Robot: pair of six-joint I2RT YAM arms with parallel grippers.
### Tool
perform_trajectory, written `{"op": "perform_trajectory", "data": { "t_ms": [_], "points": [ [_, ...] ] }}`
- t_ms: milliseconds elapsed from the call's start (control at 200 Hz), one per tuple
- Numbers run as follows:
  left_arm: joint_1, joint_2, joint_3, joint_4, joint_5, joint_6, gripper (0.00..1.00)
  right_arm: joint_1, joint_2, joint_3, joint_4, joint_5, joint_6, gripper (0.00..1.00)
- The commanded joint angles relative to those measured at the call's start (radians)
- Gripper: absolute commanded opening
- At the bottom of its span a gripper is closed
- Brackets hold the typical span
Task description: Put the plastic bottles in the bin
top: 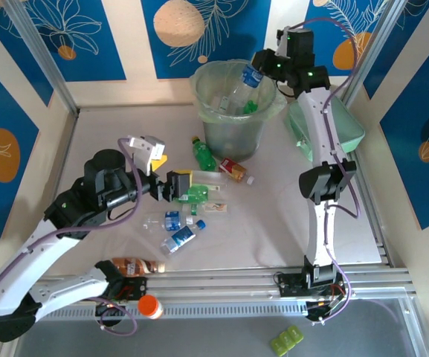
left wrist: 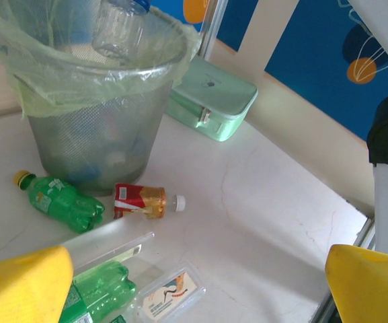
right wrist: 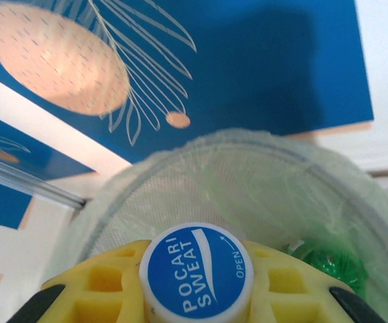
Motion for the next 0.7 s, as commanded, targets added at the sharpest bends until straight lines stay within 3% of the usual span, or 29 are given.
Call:
{"op": "perform_trajectory", "data": {
  "t_ms": [0, 280, 600, 695],
  "points": [
    [-0.006, 0.006, 0.022, -0.018, -0.032, 0.036, 0.96, 0.043, 0.052, 0.054, -0.043, -0.022, -0.046, 0.00],
    [-0.005, 0.022, -0.010, -0.035, -0.094, 0.047, 0.96, 0.075, 0.182, 0.051, -0.026, -0.113, -0.028, 0.01],
    [-0.005, 0.047, 0.002, -0.065, -0.147, 0.050, 0.97, 0.069, 0.211, 0.096, -0.010, -0.137, -0.034, 0.57],
    [-0.005, 0.053, 0.013, -0.077, -0.168, 0.039, 0.97, 0.072, 0.167, 0.109, -0.016, -0.116, -0.046, 0.67]
  ]
}}
